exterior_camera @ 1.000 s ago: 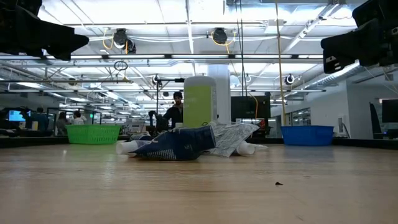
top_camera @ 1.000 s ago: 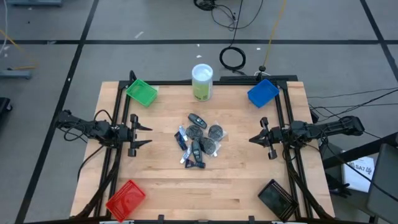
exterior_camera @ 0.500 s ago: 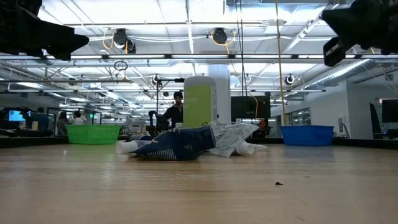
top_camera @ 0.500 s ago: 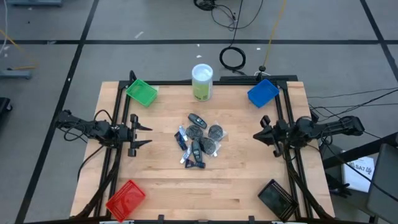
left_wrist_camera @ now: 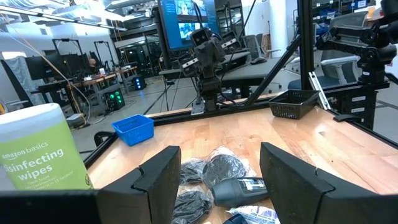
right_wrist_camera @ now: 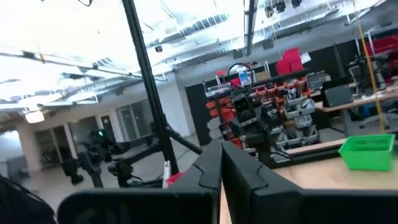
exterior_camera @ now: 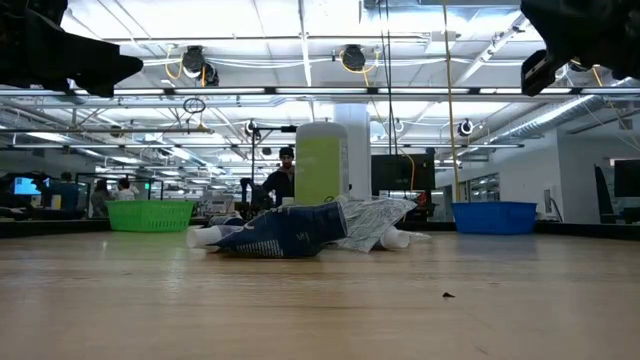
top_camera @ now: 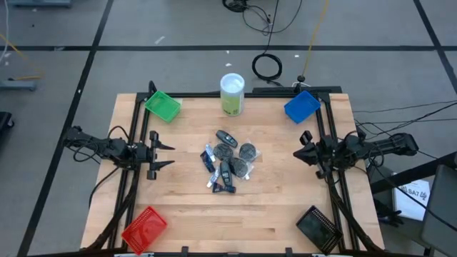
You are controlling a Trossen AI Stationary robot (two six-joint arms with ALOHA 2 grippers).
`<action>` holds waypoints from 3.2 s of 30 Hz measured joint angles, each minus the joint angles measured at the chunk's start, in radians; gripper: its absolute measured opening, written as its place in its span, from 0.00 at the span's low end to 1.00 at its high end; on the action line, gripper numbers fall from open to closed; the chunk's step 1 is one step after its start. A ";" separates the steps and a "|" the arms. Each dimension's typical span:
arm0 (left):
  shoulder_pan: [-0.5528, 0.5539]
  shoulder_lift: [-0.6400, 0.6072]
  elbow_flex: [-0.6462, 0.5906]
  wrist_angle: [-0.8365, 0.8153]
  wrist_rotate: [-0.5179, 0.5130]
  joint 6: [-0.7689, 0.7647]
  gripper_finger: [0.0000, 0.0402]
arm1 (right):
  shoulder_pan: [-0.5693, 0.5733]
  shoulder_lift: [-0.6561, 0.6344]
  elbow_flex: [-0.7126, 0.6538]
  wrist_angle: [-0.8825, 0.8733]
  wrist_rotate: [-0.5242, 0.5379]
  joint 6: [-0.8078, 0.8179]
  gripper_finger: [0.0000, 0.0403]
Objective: Pick & Place Travel size toiletries
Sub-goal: Put the bottom black hairbrush into the black bin
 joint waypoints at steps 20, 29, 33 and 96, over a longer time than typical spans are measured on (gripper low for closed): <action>0.000 0.000 0.000 0.001 0.000 0.000 0.54 | 0.031 0.579 0.366 -0.112 0.174 -0.067 0.54; 0.000 0.000 0.000 0.002 0.000 0.000 0.54 | 0.019 1.086 0.708 -0.401 0.284 0.072 0.55; 0.000 0.000 0.000 0.001 0.000 -0.001 0.54 | -0.016 1.216 0.724 -0.344 0.284 0.132 0.54; 0.000 0.000 0.000 0.001 0.000 -0.001 0.54 | -0.058 1.538 0.725 -0.113 0.073 0.401 0.52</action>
